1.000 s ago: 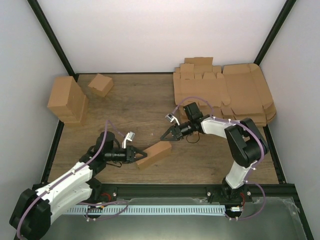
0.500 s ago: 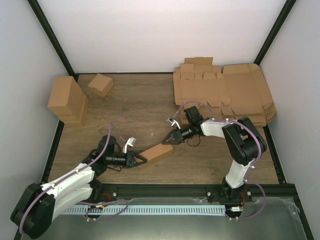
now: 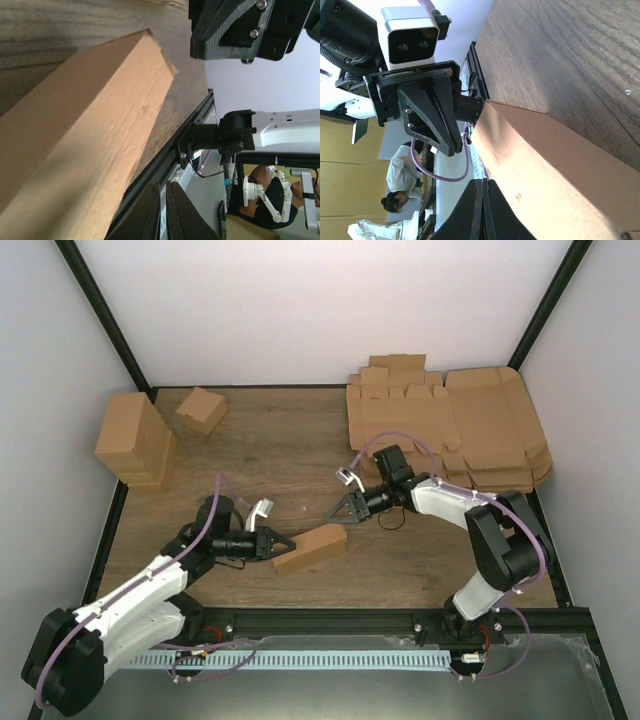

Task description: Fold the paper box

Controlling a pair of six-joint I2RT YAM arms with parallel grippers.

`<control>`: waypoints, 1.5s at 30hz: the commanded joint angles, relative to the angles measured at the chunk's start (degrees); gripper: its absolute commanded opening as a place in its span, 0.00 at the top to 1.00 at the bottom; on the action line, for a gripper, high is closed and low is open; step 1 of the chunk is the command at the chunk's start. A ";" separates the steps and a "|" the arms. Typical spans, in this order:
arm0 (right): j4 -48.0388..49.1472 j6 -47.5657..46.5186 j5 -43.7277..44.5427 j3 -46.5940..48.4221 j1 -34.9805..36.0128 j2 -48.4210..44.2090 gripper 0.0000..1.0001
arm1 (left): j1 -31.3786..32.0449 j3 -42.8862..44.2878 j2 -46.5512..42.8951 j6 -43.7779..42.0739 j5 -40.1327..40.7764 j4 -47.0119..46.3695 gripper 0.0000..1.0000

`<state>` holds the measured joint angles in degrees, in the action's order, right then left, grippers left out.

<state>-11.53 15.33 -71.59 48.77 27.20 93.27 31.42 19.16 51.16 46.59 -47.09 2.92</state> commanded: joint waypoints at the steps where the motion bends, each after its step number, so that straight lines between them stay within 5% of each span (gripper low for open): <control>1: 0.03 0.47 -0.28 -0.24 -0.04 -1.71 0.99 | -0.13 1.79 1.04 -1.33 0.76 1.51 0.94; 14: 6.92 0.05 -0.27 -6.91 -1.30 4.01 0.99 | -0.13 -1.67 7.74 -4.12 2.90 -0.59 0.95; 27: 3.91 2.14 -2.30 -4.33 -1.34 -3.88 0.99 | -0.13 4.91 4.16 -2.85 0.63 2.68 0.93; 39: 11.09 2.74 -0.74 -8.47 -1.81 4.31 0.99 | -0.14 -5.99 9.16 -1.33 0.79 -8.56 0.95; 45: 8.18 3.51 3.43 -7.72 -2.28 -0.83 0.99 | -0.13 2.44 5.61 -8.81 4.73 5.63 0.95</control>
<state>-1.30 18.96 -73.97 40.53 25.45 95.79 31.40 16.93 58.37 44.66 -48.07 -3.86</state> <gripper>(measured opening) 0.012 0.047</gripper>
